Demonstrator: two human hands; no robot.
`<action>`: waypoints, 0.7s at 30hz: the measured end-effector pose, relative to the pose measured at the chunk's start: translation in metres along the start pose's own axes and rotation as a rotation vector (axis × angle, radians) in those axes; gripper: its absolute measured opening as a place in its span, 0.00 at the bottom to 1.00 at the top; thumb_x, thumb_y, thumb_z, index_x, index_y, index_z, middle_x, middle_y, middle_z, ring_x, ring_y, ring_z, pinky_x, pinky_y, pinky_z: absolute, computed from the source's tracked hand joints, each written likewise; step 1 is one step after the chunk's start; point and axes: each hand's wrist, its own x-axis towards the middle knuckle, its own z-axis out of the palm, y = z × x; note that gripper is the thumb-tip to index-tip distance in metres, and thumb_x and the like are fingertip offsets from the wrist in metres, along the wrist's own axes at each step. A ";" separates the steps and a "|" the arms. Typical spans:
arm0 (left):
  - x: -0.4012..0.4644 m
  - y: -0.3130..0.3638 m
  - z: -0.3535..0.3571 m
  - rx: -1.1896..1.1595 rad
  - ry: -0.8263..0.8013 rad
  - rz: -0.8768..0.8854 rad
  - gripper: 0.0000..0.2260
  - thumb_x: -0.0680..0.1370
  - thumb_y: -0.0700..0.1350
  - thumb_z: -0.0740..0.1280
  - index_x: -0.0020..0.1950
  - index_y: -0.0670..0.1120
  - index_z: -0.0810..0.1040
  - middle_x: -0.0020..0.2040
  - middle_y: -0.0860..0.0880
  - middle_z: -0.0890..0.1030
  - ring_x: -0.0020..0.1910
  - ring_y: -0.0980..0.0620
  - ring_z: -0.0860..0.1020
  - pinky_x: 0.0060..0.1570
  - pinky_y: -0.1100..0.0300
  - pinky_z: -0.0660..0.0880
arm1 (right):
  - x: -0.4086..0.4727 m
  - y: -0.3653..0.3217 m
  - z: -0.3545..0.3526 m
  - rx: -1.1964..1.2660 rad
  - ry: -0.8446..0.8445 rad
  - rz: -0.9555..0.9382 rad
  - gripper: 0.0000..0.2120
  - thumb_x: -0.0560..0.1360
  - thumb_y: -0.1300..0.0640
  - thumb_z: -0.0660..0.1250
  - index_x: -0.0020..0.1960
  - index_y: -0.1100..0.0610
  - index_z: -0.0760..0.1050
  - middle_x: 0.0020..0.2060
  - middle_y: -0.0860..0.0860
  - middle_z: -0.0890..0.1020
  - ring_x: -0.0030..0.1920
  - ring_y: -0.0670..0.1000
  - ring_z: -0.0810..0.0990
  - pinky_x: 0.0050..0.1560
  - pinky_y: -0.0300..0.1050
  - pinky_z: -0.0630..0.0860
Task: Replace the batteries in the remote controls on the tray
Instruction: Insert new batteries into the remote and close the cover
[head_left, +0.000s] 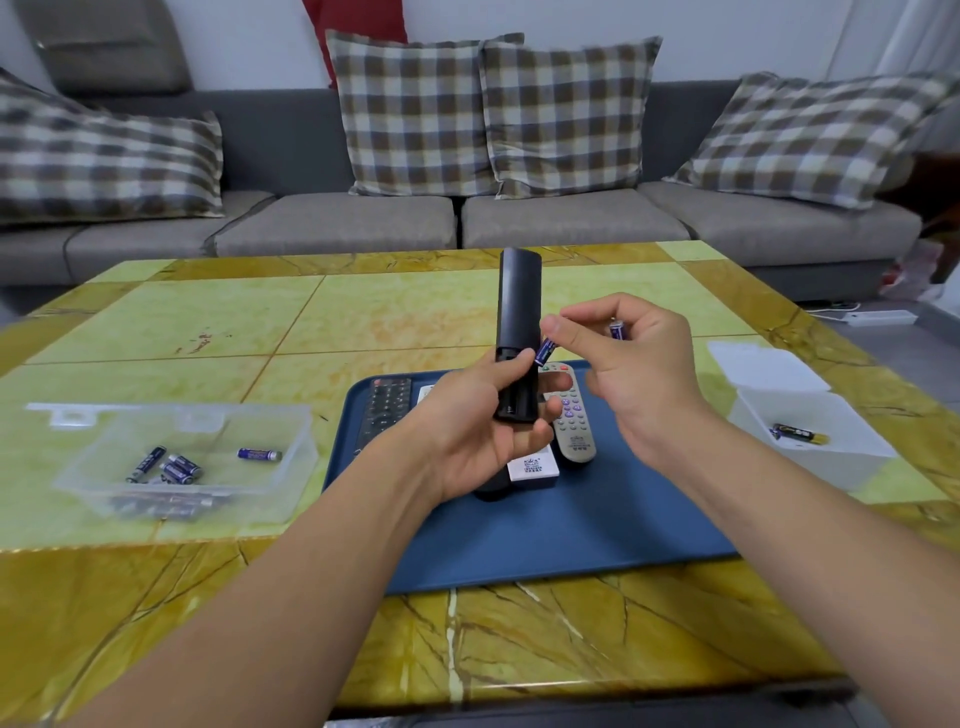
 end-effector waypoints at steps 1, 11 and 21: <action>-0.001 0.001 -0.001 -0.006 -0.007 -0.009 0.06 0.84 0.44 0.59 0.56 0.44 0.73 0.41 0.43 0.80 0.31 0.51 0.74 0.24 0.64 0.72 | -0.001 -0.002 0.001 -0.040 -0.003 -0.047 0.08 0.68 0.62 0.79 0.43 0.62 0.82 0.29 0.44 0.81 0.28 0.40 0.77 0.29 0.31 0.72; -0.001 -0.002 0.004 -0.086 -0.071 0.067 0.19 0.82 0.49 0.53 0.54 0.42 0.80 0.39 0.45 0.73 0.31 0.52 0.67 0.28 0.62 0.61 | -0.019 -0.004 0.022 -0.174 -0.012 -0.212 0.09 0.67 0.62 0.80 0.40 0.59 0.80 0.35 0.54 0.83 0.26 0.47 0.76 0.23 0.37 0.73; 0.001 -0.005 0.003 -0.225 0.018 0.035 0.21 0.86 0.52 0.54 0.72 0.40 0.72 0.59 0.39 0.80 0.42 0.47 0.81 0.30 0.60 0.76 | -0.018 0.009 0.022 -0.342 -0.029 -0.303 0.09 0.69 0.57 0.79 0.41 0.57 0.80 0.37 0.47 0.83 0.41 0.45 0.82 0.34 0.32 0.75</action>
